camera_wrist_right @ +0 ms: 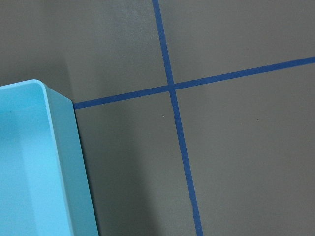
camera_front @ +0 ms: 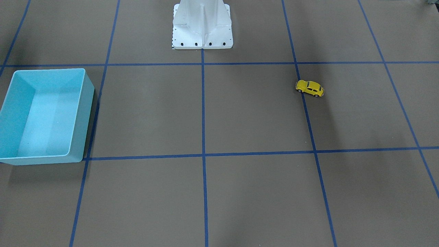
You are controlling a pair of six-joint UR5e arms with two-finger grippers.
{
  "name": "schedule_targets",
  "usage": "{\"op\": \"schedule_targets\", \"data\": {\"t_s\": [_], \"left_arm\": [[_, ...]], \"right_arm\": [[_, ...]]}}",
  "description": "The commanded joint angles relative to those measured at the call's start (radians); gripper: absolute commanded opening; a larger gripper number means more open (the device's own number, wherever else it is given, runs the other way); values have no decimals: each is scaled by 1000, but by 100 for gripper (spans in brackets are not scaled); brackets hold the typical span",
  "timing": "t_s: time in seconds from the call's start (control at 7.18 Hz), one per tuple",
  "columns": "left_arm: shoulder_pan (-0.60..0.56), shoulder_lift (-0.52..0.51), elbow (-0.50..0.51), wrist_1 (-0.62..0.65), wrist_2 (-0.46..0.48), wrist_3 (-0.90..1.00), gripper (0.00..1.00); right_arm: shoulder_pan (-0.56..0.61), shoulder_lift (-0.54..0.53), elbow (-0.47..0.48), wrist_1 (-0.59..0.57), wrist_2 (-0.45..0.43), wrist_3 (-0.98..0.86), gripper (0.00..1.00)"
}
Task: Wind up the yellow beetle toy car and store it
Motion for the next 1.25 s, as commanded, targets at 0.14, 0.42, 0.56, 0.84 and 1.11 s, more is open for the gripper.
{"op": "schedule_targets", "data": {"t_s": [0.14,0.42,0.56,0.84,1.11], "left_arm": [[-2,2,11,-4,-7,1,100],[9,0,-9,-4,-7,1,100],[25,-12,-21,-6,-9,1,100],[88,-47,-47,-8,-16,-4,99],[232,-139,-57,-6,-16,1,99]], "right_arm": [[0,1,-1,1,-1,0,100],[0,1,-1,1,-1,0,100],[0,1,-1,1,-1,0,100],[0,1,0,-1,1,0,100],[-2,1,-1,-1,1,0,100]]}}
